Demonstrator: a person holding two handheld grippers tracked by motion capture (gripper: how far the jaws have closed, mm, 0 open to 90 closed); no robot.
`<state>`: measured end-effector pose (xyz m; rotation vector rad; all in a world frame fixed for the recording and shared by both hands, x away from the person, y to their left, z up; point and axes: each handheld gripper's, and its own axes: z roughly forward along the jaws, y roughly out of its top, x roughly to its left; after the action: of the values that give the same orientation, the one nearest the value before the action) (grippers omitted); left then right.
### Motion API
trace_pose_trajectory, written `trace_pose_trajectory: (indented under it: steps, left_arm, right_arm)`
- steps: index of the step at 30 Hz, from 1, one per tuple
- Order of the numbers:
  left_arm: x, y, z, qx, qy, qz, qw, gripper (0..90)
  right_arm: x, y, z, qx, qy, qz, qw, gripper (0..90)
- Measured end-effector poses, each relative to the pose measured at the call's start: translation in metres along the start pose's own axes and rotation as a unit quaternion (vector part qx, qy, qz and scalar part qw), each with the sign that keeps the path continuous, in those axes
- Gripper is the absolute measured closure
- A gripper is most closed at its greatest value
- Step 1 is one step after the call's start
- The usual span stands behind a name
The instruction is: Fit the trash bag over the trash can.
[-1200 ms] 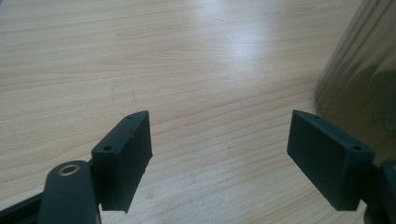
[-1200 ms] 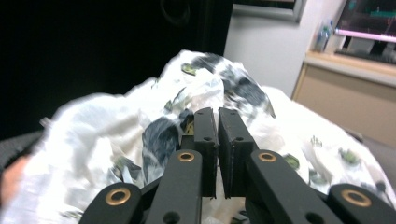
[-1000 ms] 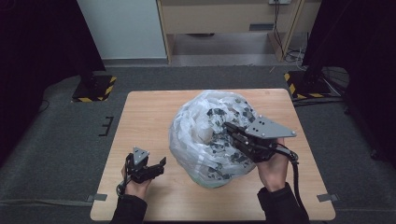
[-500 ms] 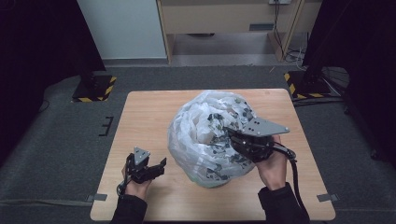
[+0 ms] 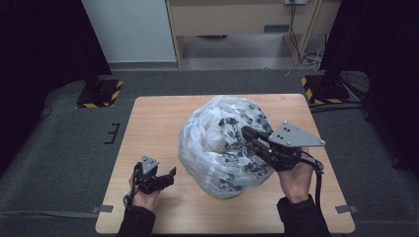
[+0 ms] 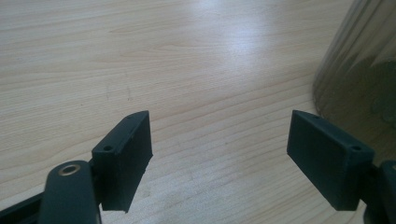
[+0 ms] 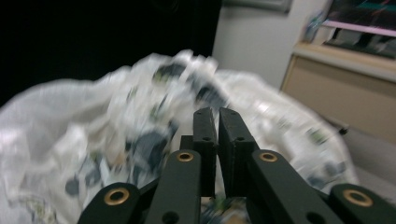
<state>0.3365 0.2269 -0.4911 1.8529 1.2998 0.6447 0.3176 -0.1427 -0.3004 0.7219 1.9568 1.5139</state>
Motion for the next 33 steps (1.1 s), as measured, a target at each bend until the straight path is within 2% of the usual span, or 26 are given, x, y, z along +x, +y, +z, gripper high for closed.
trace_pose_trajectory:
  steps: [3, 5, 6, 7, 15, 27, 30, 32, 33]
  left_arm:
    - [0.0, 0.0, 0.0, -0.001, 0.001, 0.001, 1.0, 21.7]
    - [-0.001, 0.0, 0.0, 0.0, 0.0, 0.002, 1.0, 21.7]
    - [-0.001, 0.0, 0.0, 0.0, 0.0, 0.002, 1.0, 21.7]
    - [-0.001, 0.0, 0.0, 0.0, 0.0, 0.002, 1.0, 21.8]
    - [0.001, 0.001, 0.0, -0.003, 0.0, -0.001, 1.0, 21.8]
    - [0.001, 0.001, 0.0, -0.003, 0.0, 0.0, 1.0, 21.8]
    - [0.002, 0.001, 0.0, -0.004, 0.001, 0.0, 1.0, 21.9]
    - [0.002, 0.001, 0.0, -0.004, 0.0, 0.0, 1.0, 21.8]
    - [0.001, 0.001, 0.0, -0.004, 0.0, 0.0, 1.0, 21.8]
  right_arm:
    - [-0.001, 0.008, -0.005, -0.02, -0.014, 0.003, 0.9997, 86.4]
    - [0.0, 0.019, -0.007, -0.037, -0.016, 0.009, 0.9992, 86.3]
    - [0.0, 0.019, -0.007, -0.037, -0.016, 0.009, 0.9992, 86.3]
    - [0.003, 0.027, -0.004, -0.041, -0.013, 0.009, 0.999, 86.2]
    - [0.011, 0.046, 0.014, -0.066, -0.003, 0.023, 0.9976, 86.1]
    - [0.008, 0.054, 0.045, -0.046, 0.005, 0.035, 0.9983, 83.6]
    - [0.008, 0.048, 0.055, -0.014, 0.017, 0.027, 0.9994, 80.3]
    - [0.008, 0.046, 0.057, -0.005, 0.021, 0.026, 0.9994, 80.2]
    - [0.008, 0.043, 0.061, 0.012, 0.026, 0.025, 0.9993, 79.9]
